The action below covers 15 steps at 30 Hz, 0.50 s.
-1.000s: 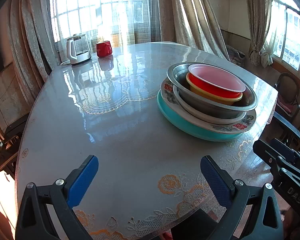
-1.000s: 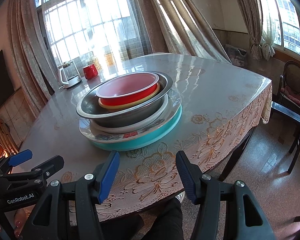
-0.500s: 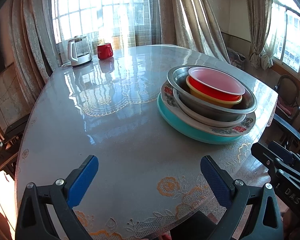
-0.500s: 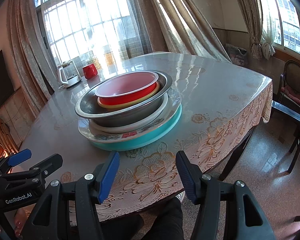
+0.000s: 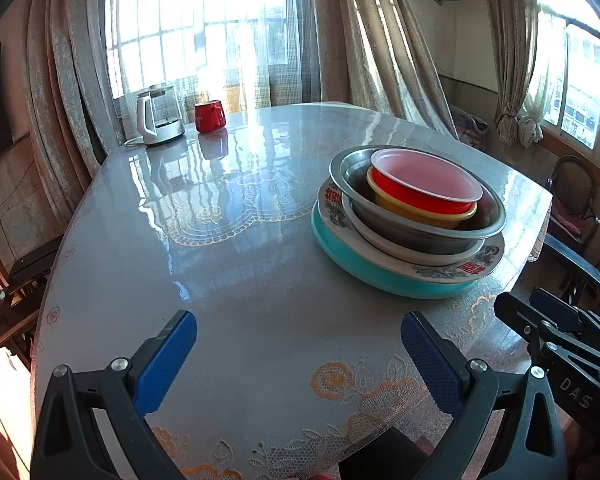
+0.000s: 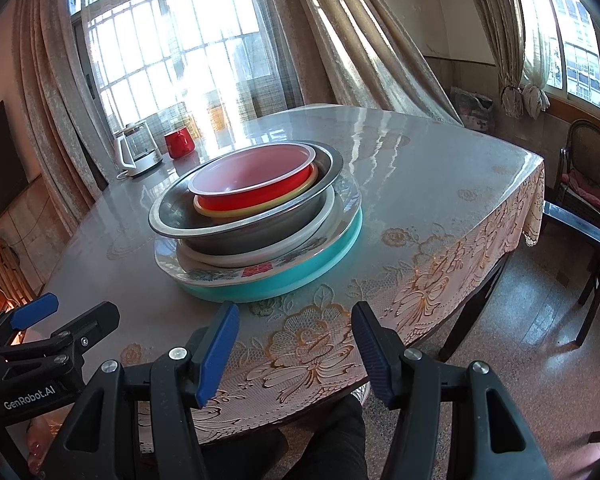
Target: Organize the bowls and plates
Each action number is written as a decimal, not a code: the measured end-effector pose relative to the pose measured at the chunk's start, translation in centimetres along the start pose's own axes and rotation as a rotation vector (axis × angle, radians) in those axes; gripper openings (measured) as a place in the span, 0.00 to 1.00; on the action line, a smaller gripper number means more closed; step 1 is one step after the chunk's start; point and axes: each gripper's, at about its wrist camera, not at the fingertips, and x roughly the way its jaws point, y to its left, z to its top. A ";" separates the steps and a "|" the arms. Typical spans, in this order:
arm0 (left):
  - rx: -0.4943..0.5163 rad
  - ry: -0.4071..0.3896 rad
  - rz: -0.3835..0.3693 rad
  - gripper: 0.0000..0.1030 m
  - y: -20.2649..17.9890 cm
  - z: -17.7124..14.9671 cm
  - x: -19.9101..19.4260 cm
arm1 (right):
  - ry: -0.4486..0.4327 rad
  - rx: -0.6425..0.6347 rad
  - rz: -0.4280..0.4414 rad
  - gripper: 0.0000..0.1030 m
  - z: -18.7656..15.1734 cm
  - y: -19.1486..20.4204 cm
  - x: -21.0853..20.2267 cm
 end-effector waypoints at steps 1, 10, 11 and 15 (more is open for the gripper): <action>0.004 -0.008 0.007 1.00 -0.1 0.0 -0.1 | 0.000 0.000 0.000 0.58 0.0 0.0 0.0; 0.001 -0.027 0.023 1.00 -0.6 0.2 -0.5 | 0.001 0.003 -0.002 0.58 0.0 0.0 0.0; 0.000 -0.022 0.014 1.00 -0.6 0.1 -0.5 | 0.001 0.003 -0.003 0.58 0.0 -0.1 0.0; 0.011 -0.022 0.024 1.00 -1.0 0.1 -0.5 | 0.002 0.005 -0.003 0.58 0.0 -0.2 0.1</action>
